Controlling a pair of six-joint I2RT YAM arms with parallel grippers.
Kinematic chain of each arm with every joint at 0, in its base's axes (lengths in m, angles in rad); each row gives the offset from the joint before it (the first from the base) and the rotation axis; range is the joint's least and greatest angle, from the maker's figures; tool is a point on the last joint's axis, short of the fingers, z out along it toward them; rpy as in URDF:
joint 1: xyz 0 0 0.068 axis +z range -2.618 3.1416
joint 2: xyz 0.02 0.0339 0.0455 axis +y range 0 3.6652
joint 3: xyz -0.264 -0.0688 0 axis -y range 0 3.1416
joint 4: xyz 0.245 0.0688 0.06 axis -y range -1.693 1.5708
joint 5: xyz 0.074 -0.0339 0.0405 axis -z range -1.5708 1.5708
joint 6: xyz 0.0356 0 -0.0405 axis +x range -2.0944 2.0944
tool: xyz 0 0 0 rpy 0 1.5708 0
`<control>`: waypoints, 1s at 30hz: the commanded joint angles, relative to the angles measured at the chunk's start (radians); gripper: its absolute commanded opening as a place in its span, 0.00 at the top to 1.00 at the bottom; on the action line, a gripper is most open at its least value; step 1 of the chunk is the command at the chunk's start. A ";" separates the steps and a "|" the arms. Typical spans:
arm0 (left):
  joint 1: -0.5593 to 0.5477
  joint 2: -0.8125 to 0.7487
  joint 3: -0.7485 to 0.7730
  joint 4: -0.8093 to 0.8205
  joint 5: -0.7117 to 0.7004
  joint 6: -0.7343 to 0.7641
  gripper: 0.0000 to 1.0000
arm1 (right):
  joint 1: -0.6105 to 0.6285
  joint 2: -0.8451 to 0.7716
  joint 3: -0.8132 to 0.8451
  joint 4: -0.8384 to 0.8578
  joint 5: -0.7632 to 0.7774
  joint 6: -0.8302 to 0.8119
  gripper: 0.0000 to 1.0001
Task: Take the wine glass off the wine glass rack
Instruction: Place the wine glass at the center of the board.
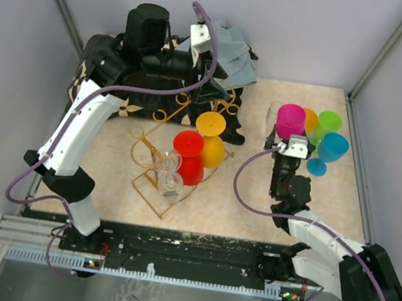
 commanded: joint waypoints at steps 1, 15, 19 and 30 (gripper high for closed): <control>0.005 0.001 0.025 -0.026 0.016 0.001 0.36 | -0.005 0.106 -0.027 0.319 0.030 0.002 0.45; 0.006 0.006 -0.027 -0.046 0.021 0.030 0.37 | -0.024 0.444 -0.027 0.632 0.089 0.059 0.46; 0.007 0.001 -0.055 -0.039 0.022 0.030 0.37 | -0.029 0.484 -0.028 0.632 0.095 0.106 0.46; 0.008 -0.013 -0.115 -0.017 0.028 0.034 0.37 | -0.030 0.535 -0.052 0.632 0.102 0.210 0.45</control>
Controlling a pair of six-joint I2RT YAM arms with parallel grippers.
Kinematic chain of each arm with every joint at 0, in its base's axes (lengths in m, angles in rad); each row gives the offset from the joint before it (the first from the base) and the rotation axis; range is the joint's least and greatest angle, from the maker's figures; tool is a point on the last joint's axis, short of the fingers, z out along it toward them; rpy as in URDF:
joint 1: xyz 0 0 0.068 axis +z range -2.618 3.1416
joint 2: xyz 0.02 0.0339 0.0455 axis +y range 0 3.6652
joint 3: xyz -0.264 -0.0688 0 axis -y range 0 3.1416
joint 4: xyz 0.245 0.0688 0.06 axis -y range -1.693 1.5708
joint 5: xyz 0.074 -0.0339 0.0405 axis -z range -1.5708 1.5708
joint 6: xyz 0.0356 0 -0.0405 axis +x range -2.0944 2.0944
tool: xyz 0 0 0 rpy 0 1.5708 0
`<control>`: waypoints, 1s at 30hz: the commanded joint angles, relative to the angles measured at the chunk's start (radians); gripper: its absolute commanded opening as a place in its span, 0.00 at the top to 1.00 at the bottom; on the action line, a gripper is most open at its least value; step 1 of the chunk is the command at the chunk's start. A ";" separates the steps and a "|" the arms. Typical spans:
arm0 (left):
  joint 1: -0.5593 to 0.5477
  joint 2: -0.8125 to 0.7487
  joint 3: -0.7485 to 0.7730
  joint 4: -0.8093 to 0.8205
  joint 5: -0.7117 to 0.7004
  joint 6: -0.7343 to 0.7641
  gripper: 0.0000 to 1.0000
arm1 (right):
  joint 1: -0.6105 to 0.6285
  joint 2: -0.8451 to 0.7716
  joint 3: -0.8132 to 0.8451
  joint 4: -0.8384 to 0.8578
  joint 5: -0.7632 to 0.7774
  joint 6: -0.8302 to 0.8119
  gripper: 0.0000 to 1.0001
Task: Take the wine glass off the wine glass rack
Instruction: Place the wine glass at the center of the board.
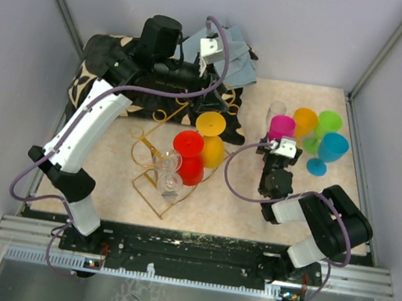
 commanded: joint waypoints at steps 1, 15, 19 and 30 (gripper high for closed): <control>0.008 -0.017 -0.003 0.018 0.019 0.012 0.37 | -0.005 0.009 -0.010 0.213 0.006 0.065 0.45; 0.008 -0.007 -0.001 0.019 0.017 0.016 0.37 | -0.012 0.081 -0.013 0.212 0.023 0.132 0.45; 0.007 -0.007 -0.001 0.020 0.018 0.021 0.37 | -0.012 0.086 -0.026 0.212 0.028 0.154 0.45; 0.008 -0.017 -0.006 0.022 0.024 0.020 0.37 | -0.011 0.096 -0.027 0.213 0.027 0.180 0.45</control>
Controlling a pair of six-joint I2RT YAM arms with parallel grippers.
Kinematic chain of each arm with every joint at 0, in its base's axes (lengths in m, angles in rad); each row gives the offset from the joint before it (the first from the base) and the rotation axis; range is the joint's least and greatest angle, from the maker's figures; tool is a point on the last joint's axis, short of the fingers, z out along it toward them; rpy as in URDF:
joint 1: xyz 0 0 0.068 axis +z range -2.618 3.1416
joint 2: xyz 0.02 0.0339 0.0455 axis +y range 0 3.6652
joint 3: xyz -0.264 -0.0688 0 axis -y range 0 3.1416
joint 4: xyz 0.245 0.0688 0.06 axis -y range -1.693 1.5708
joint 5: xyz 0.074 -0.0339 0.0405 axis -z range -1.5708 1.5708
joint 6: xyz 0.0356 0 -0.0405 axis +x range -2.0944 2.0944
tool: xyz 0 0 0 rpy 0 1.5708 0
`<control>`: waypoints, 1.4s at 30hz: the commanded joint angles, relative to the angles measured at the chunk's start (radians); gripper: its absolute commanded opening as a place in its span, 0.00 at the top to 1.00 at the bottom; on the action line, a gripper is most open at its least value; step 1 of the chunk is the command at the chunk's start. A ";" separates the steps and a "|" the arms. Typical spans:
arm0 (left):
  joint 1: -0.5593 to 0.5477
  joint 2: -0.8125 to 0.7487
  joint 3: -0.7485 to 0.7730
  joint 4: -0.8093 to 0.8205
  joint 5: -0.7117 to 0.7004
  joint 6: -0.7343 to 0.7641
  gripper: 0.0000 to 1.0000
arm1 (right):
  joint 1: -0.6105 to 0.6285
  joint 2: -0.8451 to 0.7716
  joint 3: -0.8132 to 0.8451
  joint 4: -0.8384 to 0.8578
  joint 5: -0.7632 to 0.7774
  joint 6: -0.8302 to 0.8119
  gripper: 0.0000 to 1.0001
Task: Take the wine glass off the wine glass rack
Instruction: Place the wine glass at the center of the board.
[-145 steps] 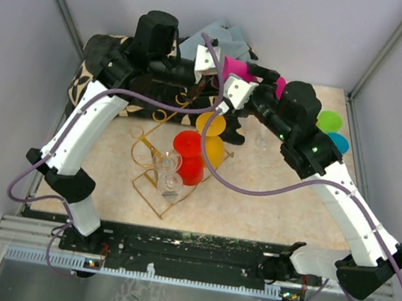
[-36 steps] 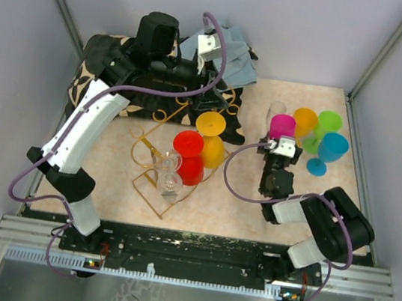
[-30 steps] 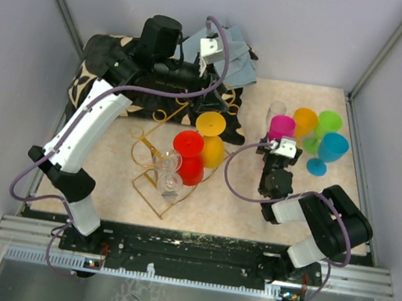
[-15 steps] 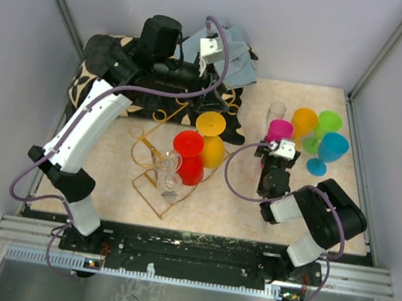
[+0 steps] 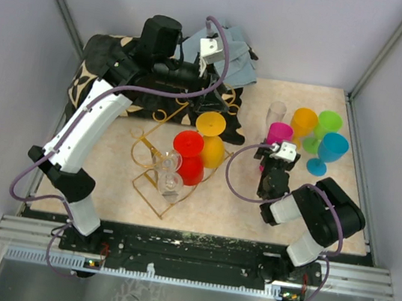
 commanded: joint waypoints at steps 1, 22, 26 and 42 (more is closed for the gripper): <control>0.008 -0.016 -0.001 0.020 0.021 0.011 0.37 | -0.004 0.004 -0.005 0.210 0.014 0.049 0.44; 0.008 -0.014 0.006 0.022 0.030 0.007 0.37 | -0.004 0.017 -0.001 0.209 0.020 0.062 0.23; 0.008 -0.015 0.008 0.020 0.030 0.010 0.37 | -0.004 0.026 0.002 0.209 0.017 0.066 0.20; 0.008 -0.007 0.015 0.015 0.033 0.014 0.37 | -0.004 0.019 0.002 0.209 0.020 0.063 0.17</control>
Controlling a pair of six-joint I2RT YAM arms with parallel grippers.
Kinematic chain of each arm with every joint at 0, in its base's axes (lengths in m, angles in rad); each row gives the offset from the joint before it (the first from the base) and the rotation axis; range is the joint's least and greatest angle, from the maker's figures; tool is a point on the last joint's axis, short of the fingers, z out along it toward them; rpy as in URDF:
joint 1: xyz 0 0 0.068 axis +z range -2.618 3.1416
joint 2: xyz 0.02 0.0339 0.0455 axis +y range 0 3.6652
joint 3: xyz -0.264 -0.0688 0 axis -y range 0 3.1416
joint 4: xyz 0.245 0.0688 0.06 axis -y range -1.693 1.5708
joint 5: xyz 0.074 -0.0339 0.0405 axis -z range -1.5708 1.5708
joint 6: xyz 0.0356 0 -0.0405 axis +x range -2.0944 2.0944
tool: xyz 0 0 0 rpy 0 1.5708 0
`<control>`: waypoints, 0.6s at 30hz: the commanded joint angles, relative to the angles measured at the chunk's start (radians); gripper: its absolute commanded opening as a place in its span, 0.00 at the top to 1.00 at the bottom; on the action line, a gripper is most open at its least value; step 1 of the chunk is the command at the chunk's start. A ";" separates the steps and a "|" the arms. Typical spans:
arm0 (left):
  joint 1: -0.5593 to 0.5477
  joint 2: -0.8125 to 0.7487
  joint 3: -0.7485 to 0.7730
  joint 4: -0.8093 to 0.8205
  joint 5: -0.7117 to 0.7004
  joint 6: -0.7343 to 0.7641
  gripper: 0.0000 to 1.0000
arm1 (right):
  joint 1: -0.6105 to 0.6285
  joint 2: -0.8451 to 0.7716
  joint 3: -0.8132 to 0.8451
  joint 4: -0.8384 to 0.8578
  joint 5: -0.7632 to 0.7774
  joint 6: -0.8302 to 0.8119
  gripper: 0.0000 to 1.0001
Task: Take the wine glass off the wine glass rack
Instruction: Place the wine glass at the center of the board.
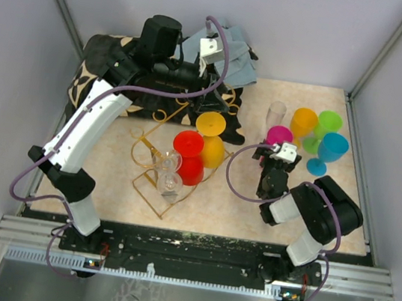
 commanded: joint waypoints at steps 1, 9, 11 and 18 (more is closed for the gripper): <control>0.008 -0.006 0.017 0.009 0.021 0.014 0.37 | -0.004 -0.008 0.002 0.209 0.007 0.014 0.16; 0.007 -0.005 0.016 0.007 0.021 0.018 0.37 | -0.004 -0.019 0.001 0.209 0.004 0.008 0.11; 0.007 -0.006 0.018 0.006 0.019 0.020 0.37 | -0.004 -0.032 -0.001 0.208 0.004 0.003 0.10; 0.008 -0.008 0.026 0.015 0.016 0.017 0.35 | -0.002 -0.124 -0.003 0.198 -0.003 -0.048 0.09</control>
